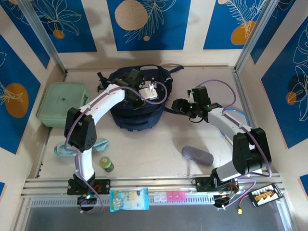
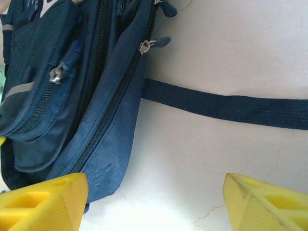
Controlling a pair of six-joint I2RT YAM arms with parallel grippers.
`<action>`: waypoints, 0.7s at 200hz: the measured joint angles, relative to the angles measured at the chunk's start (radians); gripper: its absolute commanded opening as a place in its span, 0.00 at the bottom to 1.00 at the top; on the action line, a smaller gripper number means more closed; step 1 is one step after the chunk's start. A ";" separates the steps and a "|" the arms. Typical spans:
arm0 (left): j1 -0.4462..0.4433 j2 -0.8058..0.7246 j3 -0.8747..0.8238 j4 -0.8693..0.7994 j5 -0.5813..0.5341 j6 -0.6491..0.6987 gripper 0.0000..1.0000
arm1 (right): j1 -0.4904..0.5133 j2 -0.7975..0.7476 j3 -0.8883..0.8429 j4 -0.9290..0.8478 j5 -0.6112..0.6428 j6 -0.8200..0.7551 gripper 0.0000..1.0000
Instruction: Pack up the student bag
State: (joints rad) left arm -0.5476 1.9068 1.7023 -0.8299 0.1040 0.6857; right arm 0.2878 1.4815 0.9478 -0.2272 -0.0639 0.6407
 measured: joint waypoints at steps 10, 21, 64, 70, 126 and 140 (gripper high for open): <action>0.000 -0.039 -0.034 0.016 0.008 -0.013 0.00 | 0.003 0.015 0.019 -0.002 -0.008 -0.003 0.74; 0.000 -0.086 -0.081 0.035 0.019 -0.026 0.00 | 0.008 0.031 0.050 -0.005 -0.021 -0.007 0.73; -0.001 -0.246 -0.263 0.092 0.054 -0.080 0.00 | 0.049 0.161 0.254 0.005 -0.078 -0.031 0.69; -0.001 -0.257 -0.278 0.097 0.056 -0.084 0.00 | 0.053 0.185 0.283 0.008 -0.086 -0.032 0.67; -0.003 -0.279 -0.339 0.140 0.064 -0.105 0.00 | 0.059 0.452 0.508 0.025 -0.134 -0.064 0.62; -0.003 -0.281 -0.340 0.142 0.064 -0.105 0.00 | 0.058 0.511 0.554 0.019 -0.133 -0.095 0.61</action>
State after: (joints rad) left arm -0.5507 1.6260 1.3621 -0.6876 0.1680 0.5804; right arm 0.3458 1.9926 1.5021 -0.2085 -0.1967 0.5457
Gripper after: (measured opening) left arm 0.045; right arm 0.617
